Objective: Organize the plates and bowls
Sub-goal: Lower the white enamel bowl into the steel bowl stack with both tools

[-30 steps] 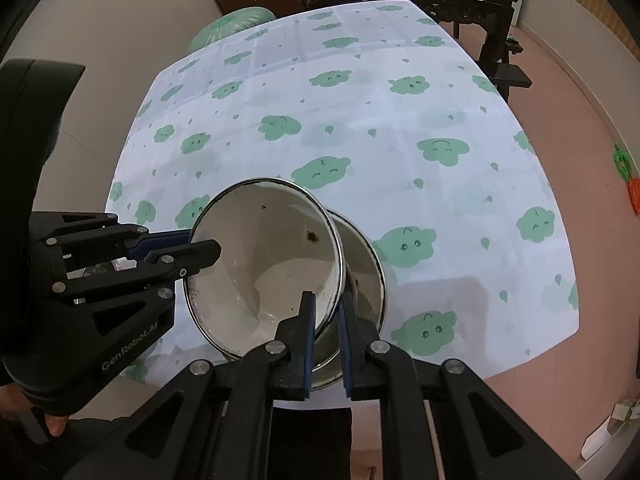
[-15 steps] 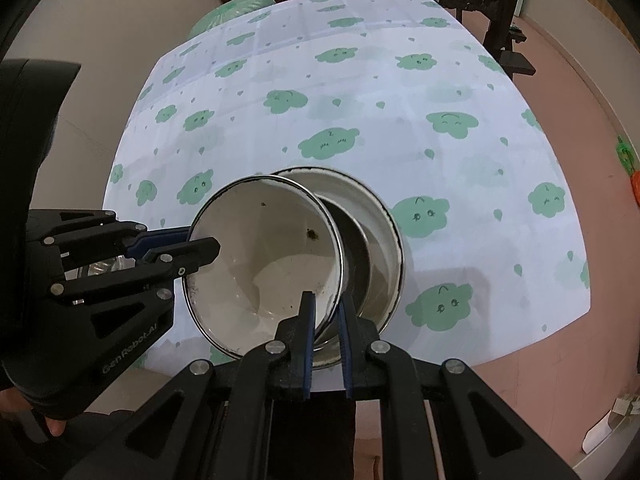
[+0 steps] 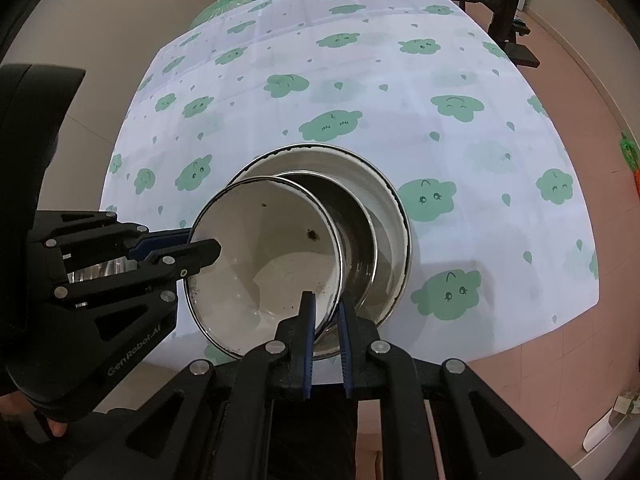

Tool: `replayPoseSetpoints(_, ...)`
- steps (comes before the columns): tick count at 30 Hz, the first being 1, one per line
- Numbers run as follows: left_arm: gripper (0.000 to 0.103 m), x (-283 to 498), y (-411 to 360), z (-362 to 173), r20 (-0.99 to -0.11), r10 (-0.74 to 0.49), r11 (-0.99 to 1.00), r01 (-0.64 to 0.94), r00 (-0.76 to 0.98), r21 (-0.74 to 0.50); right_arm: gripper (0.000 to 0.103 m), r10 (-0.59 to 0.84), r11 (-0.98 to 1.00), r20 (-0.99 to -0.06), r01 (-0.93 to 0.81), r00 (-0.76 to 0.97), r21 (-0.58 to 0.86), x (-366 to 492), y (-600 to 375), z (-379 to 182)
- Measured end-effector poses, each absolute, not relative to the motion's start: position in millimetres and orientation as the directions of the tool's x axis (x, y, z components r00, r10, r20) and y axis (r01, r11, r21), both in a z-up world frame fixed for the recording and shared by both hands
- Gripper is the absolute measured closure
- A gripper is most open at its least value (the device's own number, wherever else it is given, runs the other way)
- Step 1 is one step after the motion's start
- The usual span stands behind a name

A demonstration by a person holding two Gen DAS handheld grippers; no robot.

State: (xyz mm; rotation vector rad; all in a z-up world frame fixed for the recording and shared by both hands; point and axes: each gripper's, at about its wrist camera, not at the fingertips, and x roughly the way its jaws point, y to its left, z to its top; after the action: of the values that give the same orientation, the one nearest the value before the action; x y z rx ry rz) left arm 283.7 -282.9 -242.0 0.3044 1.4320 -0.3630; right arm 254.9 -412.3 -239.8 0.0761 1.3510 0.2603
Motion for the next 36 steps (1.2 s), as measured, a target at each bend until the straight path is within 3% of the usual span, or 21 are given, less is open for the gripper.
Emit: replayPoseSetpoints(36,0.095,288.2,-296.6,-270.3,-0.998,-0.043,0.907,0.421,0.048,-0.019,0.090,0.214,0.973,-0.960,-0.127,0.179,0.193,260.2,-419.4,-257.7)
